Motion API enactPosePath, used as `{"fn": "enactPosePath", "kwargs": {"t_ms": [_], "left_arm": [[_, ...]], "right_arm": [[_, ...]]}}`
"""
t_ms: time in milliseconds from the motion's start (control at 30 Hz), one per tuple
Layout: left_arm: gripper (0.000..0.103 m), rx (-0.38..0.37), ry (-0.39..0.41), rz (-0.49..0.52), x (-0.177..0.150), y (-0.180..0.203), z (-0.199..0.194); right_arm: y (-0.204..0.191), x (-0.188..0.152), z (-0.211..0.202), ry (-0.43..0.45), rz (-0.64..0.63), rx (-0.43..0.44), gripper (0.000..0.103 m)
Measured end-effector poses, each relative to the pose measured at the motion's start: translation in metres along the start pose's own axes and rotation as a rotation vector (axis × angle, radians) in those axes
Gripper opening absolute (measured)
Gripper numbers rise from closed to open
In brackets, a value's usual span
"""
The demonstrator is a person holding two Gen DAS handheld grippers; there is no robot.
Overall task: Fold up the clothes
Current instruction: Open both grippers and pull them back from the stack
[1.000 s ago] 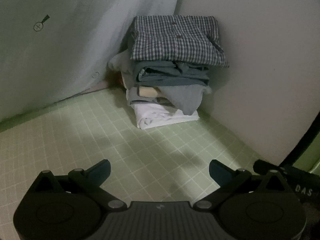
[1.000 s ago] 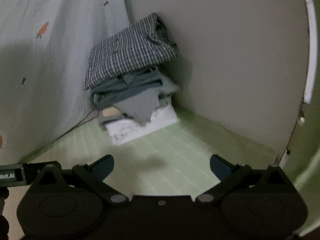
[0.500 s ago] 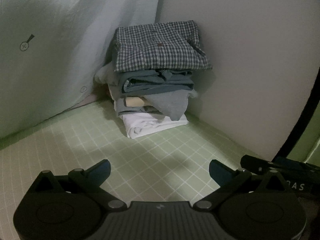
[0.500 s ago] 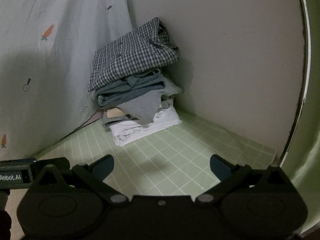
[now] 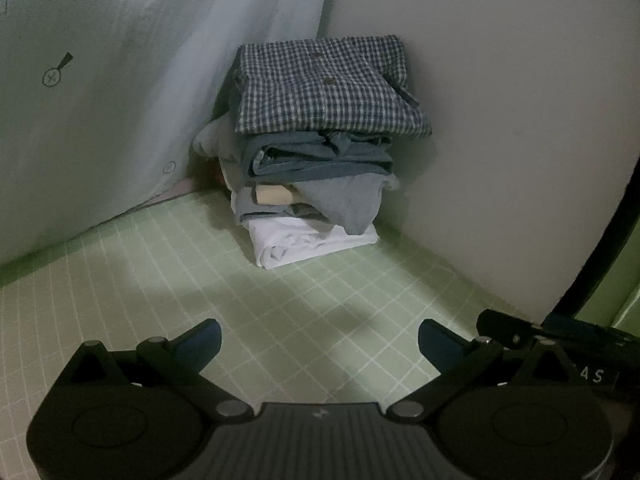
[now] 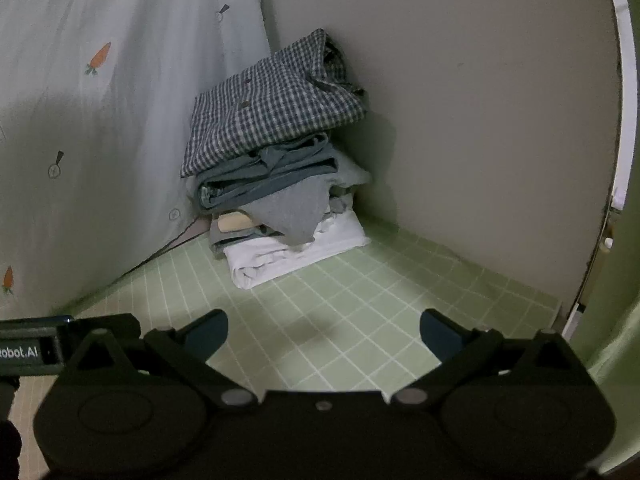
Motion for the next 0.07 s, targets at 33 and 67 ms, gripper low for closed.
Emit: {"fn": "enactPosePath", "kwargs": {"t_ms": [33,67], "left_arm": [[0.103,0.001,-0.001,0.001,-0.0004,-0.0002,-0.0003],[0.103,0.001,-0.002,0.001,-0.0004,-0.0004,-0.0003]], "right_arm": [[-0.0004,0.0000,0.0002,0.000,-0.001,0.000,0.103],[-0.0007,-0.0001,0.0003,-0.001,-0.003,0.001,0.103]]}}
Point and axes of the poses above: each gripper's, at about its wrist camera, not at the fingertips, and z roughly the way its jaws point, y to its right, x to its top, the point moved 5 cm from there along z, roughly the way its jaws point, and after that the axes turned 12 degrees about y, right-handed, at the moved point
